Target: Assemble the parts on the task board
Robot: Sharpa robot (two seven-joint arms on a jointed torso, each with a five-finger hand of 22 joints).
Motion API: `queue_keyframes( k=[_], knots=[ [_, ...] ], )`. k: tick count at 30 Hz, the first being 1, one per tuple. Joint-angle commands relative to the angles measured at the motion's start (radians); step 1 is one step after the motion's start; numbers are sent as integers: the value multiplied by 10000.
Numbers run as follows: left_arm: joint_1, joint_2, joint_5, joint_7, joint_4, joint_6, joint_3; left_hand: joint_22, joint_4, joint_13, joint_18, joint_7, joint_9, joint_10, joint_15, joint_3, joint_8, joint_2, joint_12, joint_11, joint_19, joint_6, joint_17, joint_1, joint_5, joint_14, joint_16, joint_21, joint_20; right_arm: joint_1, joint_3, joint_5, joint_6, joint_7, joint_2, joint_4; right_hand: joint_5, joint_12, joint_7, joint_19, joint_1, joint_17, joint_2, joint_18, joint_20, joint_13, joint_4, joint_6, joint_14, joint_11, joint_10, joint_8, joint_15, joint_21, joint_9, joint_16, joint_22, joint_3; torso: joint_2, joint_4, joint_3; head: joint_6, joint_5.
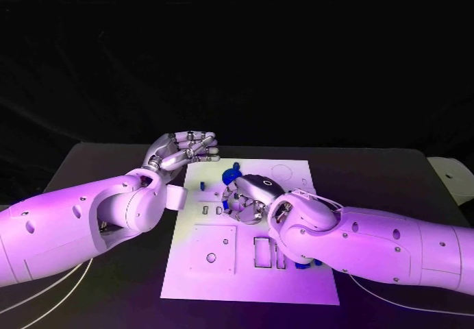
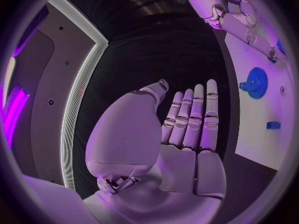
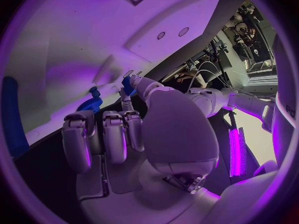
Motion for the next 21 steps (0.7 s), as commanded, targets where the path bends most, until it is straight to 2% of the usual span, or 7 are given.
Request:
queue_keyframes(
  k=[1,21],
  knots=[
    [10,6,-23,66,4,113,8,-15,-5,-5,126,212,-15,6,-10,31,-38,-18,-11,13,0,34,15,-102,-3,-55,-46,37,14,-50,-2,-424,323,-278,99,-84,-6,-35,-149,1046,-64,2635,99,-144,-87,1985,-15,187,1042,-78,479,391,-66,44,411,56,2633,42,-3,-18,6,-44,59],
    [10,-30,-23,59,24,116,8,-15,-5,-5,126,212,-15,6,-10,31,-38,-18,-11,13,0,34,15,-102,-3,-55,-46,37,14,-120,-28,-573,679,-474,321,-416,-96,-58,-150,1046,-284,2635,36,-144,-94,1969,16,112,1042,-80,466,443,-70,44,462,56,2633,-4,-5,0,1,-146,61]
  ],
)
